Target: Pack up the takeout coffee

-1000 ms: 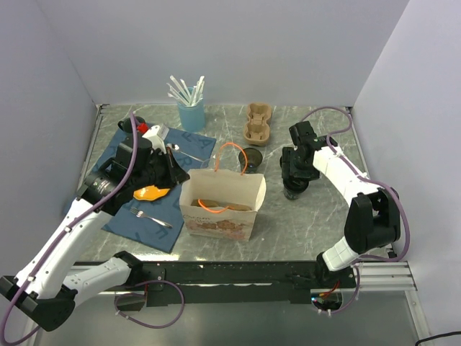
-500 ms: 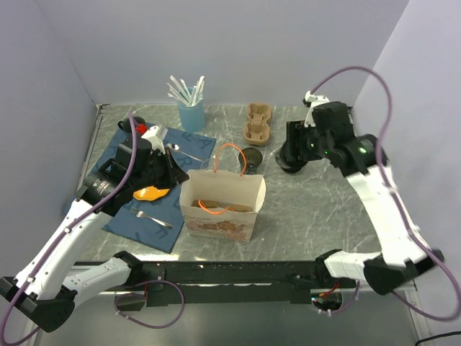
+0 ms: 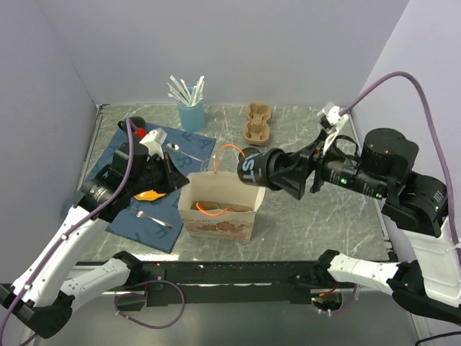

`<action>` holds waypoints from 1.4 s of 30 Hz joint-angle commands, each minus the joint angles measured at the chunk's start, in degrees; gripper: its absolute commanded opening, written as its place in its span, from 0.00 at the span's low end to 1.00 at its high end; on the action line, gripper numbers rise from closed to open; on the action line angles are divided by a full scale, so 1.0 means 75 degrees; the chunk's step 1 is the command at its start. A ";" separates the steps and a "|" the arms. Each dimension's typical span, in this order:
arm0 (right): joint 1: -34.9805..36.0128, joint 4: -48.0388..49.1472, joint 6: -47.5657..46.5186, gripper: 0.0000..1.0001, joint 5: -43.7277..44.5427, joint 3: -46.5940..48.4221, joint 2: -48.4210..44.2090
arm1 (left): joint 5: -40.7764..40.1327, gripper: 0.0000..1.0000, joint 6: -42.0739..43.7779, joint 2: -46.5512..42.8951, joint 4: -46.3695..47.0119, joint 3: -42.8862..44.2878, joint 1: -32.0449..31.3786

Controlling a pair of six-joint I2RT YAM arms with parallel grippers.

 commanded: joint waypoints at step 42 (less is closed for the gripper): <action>0.1409 0.0568 -0.1645 0.46 0.2460 -0.2327 0.0823 | 0.1621 0.01 0.0100 0.0372 0.3290 -0.0683 -0.0015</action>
